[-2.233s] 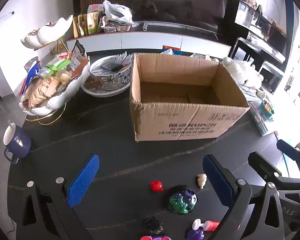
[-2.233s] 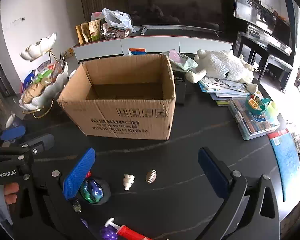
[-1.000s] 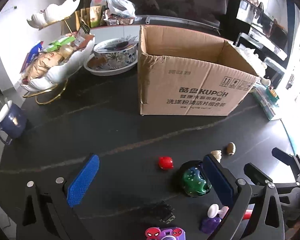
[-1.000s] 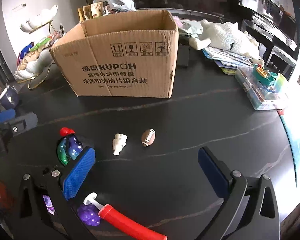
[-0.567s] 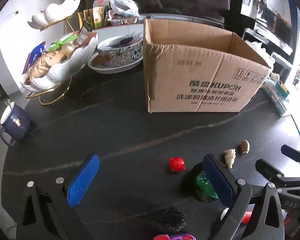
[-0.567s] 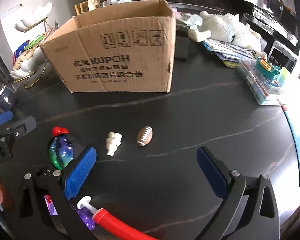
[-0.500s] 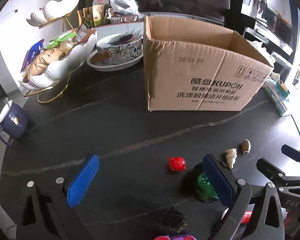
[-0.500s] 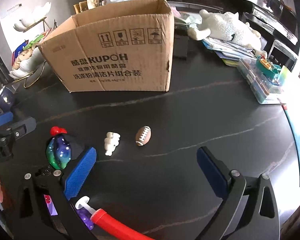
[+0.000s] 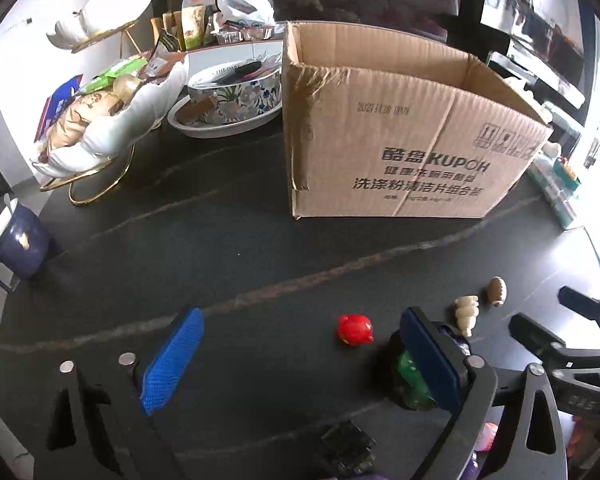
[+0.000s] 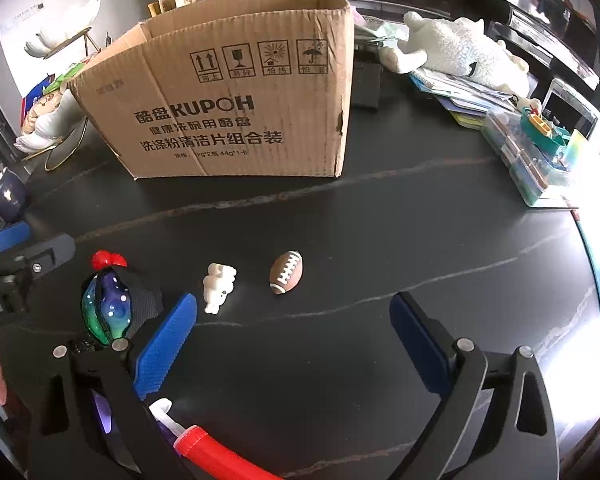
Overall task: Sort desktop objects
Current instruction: 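Lower left gripper around the green-blue squishy ball and close it, then close right gripper on the brown football while left gripper holds the squishy ball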
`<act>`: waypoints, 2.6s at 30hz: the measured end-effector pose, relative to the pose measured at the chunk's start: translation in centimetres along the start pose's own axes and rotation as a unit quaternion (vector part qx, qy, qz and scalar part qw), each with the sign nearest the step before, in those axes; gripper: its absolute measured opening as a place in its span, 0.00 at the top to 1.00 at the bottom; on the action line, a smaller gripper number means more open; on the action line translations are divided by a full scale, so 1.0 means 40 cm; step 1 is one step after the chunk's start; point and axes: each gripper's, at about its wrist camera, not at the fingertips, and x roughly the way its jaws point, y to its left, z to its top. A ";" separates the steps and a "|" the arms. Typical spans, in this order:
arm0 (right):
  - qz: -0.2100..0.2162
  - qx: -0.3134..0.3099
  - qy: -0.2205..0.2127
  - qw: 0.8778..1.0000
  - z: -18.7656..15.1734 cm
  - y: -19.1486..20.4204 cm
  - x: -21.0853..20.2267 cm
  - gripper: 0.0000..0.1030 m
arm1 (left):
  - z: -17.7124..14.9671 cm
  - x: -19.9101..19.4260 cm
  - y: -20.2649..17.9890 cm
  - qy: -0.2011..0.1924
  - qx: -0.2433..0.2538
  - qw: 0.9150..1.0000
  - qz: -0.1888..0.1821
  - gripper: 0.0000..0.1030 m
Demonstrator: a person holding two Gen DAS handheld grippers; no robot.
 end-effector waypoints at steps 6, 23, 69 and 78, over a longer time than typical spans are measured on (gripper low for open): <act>0.001 -0.003 -0.002 1.000 -0.007 0.003 -0.010 0.07 | -0.029 -0.050 -0.054 -0.004 0.020 0.998 -0.054 0.10; -0.019 0.004 0.011 1.000 -0.050 -0.067 -0.009 0.08 | -0.073 0.019 -0.181 0.036 0.064 0.995 -0.061 0.30; 0.023 -0.035 0.026 0.999 0.009 -0.009 0.098 0.82 | -0.086 0.076 -0.191 0.055 0.058 0.995 -0.055 0.42; 0.017 -0.031 0.014 0.999 0.016 -0.010 0.072 0.82 | -0.088 0.063 -0.193 0.052 0.055 0.996 -0.054 0.42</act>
